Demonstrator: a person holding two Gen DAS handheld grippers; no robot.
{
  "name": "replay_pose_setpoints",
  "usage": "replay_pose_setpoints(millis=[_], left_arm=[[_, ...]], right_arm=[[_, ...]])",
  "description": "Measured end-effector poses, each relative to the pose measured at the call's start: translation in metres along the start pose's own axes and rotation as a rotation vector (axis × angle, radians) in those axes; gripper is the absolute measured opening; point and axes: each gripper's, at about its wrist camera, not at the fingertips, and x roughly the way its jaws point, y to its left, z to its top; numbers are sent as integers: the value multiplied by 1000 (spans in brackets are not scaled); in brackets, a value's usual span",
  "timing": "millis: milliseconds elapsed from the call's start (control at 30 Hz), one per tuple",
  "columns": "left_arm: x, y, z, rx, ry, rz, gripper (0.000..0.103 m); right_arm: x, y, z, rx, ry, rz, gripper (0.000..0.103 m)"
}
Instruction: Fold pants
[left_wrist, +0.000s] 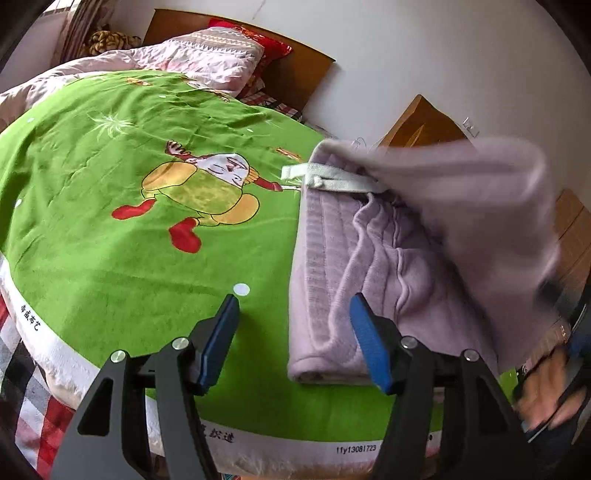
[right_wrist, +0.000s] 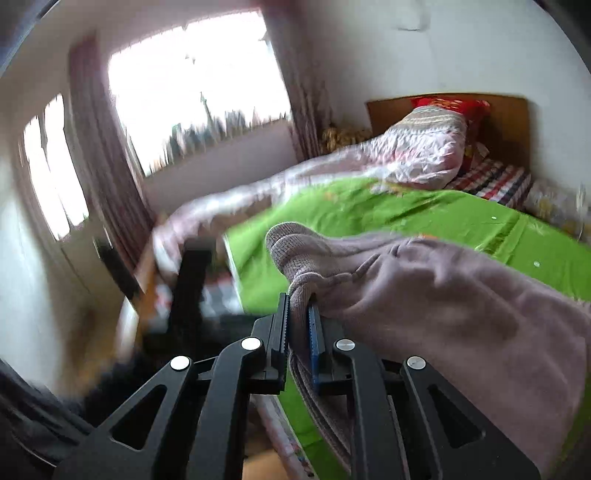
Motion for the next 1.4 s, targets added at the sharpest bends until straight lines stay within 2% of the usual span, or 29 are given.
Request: replay_pose_setpoints(millis=[67,167,233,267,333,367,433,500,567,600,633,667,700,733,767,867,900,1000,1067,1133,1167,1300,1400], left_arm=[[2,2,1,-8,-4,-9,63],[1,4,2,-4,-5,-24,62],[-10,12,6,-48,-28,-7,62],[-19,15,7,-61,-49,10,62],[-48,5,15,-34,-147,138,61],[-62,-5,20,-2,-193,139,61],[-78,-39,29,83,-217,46,66],[-70,-65,32,152,-178,-23,73],[-42,-80,33,193,-92,-37,73],[-18,-84,33,203,-27,-22,73],[-3,-83,32,201,10,-22,73],[9,-81,32,189,42,-20,73],[22,-74,30,171,77,11,73],[28,-69,29,180,71,68,73],[32,-66,27,179,92,86,79],[38,-56,23,131,121,43,82],[38,-56,23,133,124,42,82],[41,-60,23,155,117,68,83],[43,-61,21,170,111,88,84],[45,-61,19,167,105,98,87],[46,-61,18,168,106,100,88],[39,-70,14,213,86,174,88],[38,-80,12,259,69,232,89]], right_arm=[[32,8,-21,-52,97,-69,10],[32,8,-24,-31,74,-61,11],[25,11,-21,-52,58,-75,11],[23,15,-20,-73,58,-86,11],[28,19,-26,-112,80,-110,11],[35,22,-31,-130,91,-125,12],[42,21,-37,-148,77,-144,17],[42,21,-37,-129,69,-130,22],[41,18,-37,-116,61,-122,27],[41,20,-37,-123,58,-108,36],[41,25,-41,-151,68,-69,72],[41,31,-45,-186,76,-99,85],[38,38,-50,-238,81,-132,85],[34,42,-52,-263,81,-133,84],[22,40,-53,-257,69,-127,80],[-28,22,-55,-149,3,-95,78],[-54,9,-59,-93,-33,-118,78],[-95,-24,-77,24,-60,-213,80],[-108,-51,-101,127,-24,-235,80],[-100,-73,-136,266,87,-129,81],[-105,-68,-143,244,38,-128,80],[-109,-72,-139,291,42,-78,79],[-124,-87,-140,344,-56,-147,78]])
